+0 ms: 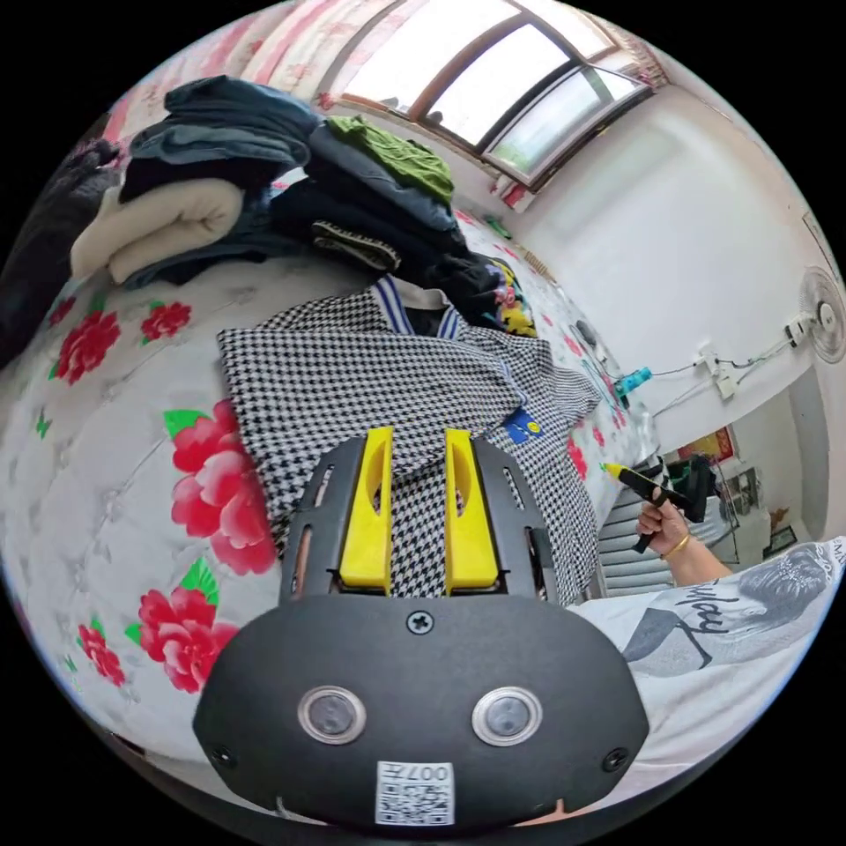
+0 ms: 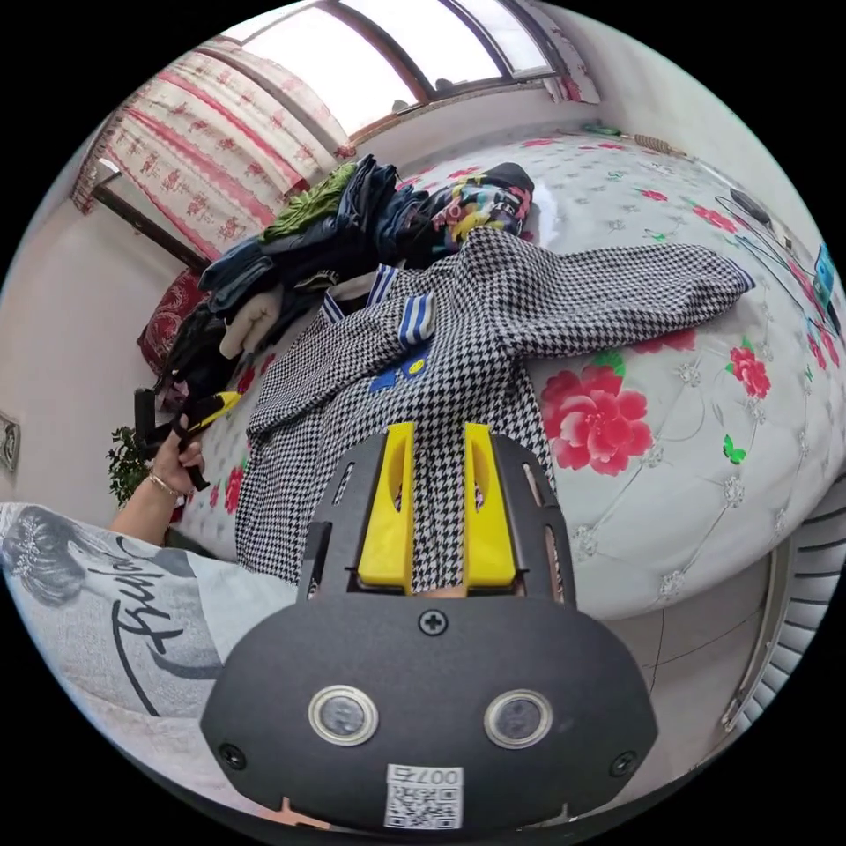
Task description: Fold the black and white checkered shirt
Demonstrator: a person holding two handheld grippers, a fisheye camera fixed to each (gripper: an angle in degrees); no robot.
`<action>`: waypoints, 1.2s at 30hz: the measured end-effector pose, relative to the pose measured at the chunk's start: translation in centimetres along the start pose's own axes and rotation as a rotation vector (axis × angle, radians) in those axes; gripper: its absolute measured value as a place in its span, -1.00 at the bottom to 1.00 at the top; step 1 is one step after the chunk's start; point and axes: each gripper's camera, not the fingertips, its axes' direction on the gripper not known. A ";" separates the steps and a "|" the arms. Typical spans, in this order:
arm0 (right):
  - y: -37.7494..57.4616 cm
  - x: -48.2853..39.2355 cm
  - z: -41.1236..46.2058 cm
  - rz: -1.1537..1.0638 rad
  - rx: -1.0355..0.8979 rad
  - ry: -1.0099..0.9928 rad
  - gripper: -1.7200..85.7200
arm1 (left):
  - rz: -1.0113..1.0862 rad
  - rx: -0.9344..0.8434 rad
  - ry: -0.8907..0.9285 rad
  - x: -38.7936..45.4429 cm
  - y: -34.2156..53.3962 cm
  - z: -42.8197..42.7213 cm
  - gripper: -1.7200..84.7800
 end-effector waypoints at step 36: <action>-7.1 -28.6 3.6 -0.890 0.174 -0.330 -0.93 | -0.835 0.134 0.105 -12.9 10.6 -2.8 -0.86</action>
